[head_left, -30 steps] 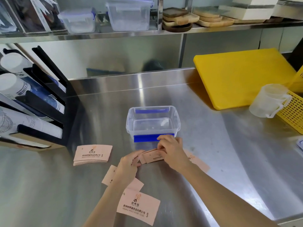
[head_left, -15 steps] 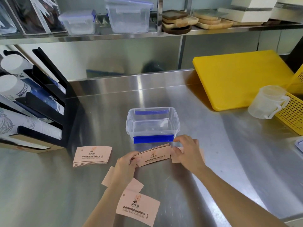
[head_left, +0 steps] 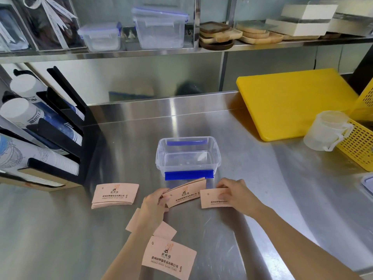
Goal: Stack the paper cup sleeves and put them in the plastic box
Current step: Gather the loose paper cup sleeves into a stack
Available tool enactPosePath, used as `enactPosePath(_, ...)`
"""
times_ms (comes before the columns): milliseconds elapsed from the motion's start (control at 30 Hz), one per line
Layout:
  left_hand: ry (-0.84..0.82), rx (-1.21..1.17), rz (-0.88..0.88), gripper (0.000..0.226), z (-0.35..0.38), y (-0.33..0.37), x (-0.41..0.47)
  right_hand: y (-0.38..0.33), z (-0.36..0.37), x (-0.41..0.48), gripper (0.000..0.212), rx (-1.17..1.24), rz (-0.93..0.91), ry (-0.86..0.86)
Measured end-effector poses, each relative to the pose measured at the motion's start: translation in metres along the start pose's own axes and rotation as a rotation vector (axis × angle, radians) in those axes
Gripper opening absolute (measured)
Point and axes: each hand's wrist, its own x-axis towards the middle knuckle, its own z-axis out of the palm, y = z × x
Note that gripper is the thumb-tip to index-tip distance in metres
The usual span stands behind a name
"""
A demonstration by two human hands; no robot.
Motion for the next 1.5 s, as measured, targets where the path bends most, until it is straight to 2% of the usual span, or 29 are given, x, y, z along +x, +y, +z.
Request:
enactPosePath(133, -0.022, 0.048, 0.016, 0.022, -0.002, 0.004, -0.006, -0.020, 0.013, 0.001, 0.015, -0.020, -0.106, 0.108)
enactPosePath(233, -0.062, 0.078, 0.053, 0.024, -0.003, 0.010, -0.012, -0.031, 0.029, 0.004, 0.036, -0.155, -0.196, 0.195)
enactPosePath(367, -0.095, 0.039, 0.061, 0.049, -0.008, 0.009, -0.015, -0.046, 0.044, 0.008, 0.029, -0.447, -0.280, 0.340)
enactPosePath(433, -0.112, 0.090, 0.080, 0.048, -0.009, 0.008, -0.017, -0.051, 0.049, 0.010, 0.034, -0.493, -0.249, 0.375)
enactPosePath(500, -0.145, 0.160, 0.090, 0.034, -0.010, 0.009, -0.020, -0.053, 0.053, 0.012, 0.033, -0.442, -0.226, 0.366)
enactPosePath(567, -0.145, 0.224, 0.094, 0.031, -0.011, 0.011, -0.021, -0.057, 0.054, 0.013, 0.032, -0.392, -0.205, 0.293)
enactPosePath(667, -0.052, 0.211, 0.090, 0.016, -0.013, 0.008, -0.020, -0.058, 0.057, 0.015, 0.038, -0.299, -0.242, 0.283)
enactPosePath(733, -0.008, 0.201, 0.065, 0.015, -0.020, 0.006, -0.019, -0.063, 0.059, 0.014, 0.041, -0.165, -0.286, 0.387)
enactPosePath(800, 0.043, 0.158, 0.059, 0.017, -0.029, 0.004, -0.019, -0.068, 0.060, 0.011, 0.036, -0.031, -0.379, 0.538)
enactPosePath(833, 0.080, 0.147, 0.050, 0.017, -0.034, 0.003, -0.018, -0.072, 0.059, 0.008, 0.032, 0.026, -0.423, 0.541)
enactPosePath(867, 0.116, 0.135, 0.043, 0.016, -0.039, 0.000, -0.017, -0.077, 0.057, 0.005, 0.029, 0.051, -0.460, 0.469)
enactPosePath(900, 0.149, 0.141, 0.039, 0.015, -0.044, -0.001, -0.016, -0.082, 0.057, 0.001, 0.028, 0.028, -0.476, 0.318)
enactPosePath(967, 0.198, 0.149, 0.030, 0.014, -0.051, -0.006, -0.015, -0.095, 0.061, -0.008, 0.033, -0.153, -0.462, -0.087)
enactPosePath(1033, 0.216, 0.159, 0.012, 0.018, -0.054, -0.008, -0.019, -0.102, 0.073, -0.015, 0.043, -0.364, -0.455, -0.337)
enactPosePath(1133, 0.222, 0.143, -0.003, 0.017, -0.052, -0.011, -0.027, -0.106, 0.094, -0.019, 0.072, -0.592, -0.454, -0.445)
enactPosePath(1233, 0.220, 0.133, -0.020, 0.017, -0.051, -0.013, -0.032, -0.110, 0.100, -0.014, 0.079, -0.668, -0.412, -0.469)
enactPosePath(1300, 0.222, 0.139, -0.024, 0.018, -0.052, -0.016, -0.031, -0.114, 0.097, -0.012, 0.073, -0.655, -0.380, -0.527)
enactPosePath(1433, 0.216, 0.134, -0.044, 0.018, -0.054, -0.016, -0.029, -0.120, 0.085, -0.011, 0.032, -0.545, -0.318, -0.648)
enactPosePath(1500, 0.208, 0.136, -0.049, 0.016, -0.054, -0.014, -0.028, -0.121, 0.077, -0.007, 0.021, -0.447, -0.289, -0.635)
